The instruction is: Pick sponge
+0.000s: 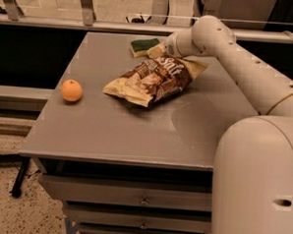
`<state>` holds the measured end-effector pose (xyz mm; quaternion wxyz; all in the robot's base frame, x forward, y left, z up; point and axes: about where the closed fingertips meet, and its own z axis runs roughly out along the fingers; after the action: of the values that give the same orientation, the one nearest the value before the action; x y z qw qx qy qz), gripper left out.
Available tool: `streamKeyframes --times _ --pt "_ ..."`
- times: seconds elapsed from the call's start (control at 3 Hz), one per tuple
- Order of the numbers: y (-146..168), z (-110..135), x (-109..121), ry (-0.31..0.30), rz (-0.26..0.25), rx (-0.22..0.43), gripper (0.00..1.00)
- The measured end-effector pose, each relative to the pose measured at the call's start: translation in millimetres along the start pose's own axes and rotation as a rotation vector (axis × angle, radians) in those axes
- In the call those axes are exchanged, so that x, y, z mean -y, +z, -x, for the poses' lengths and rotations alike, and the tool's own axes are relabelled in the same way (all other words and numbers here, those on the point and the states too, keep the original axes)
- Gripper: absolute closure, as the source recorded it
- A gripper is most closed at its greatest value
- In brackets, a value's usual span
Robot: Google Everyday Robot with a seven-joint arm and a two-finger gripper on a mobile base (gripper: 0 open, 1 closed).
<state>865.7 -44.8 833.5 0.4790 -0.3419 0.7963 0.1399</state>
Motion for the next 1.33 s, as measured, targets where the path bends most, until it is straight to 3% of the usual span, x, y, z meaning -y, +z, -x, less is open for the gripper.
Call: streamKeyframes --times 0.33,0.67,1.33 --pt "-15.5 13.5 -7.8 -0.034 -0.003 0.038 0.96" --pt "-49.9 37.3 -21.0 -0.072 0.013 0.136 1.0" --pt "-149.0 80.5 -59.7 -0.146 0.123 0.364 1.0"
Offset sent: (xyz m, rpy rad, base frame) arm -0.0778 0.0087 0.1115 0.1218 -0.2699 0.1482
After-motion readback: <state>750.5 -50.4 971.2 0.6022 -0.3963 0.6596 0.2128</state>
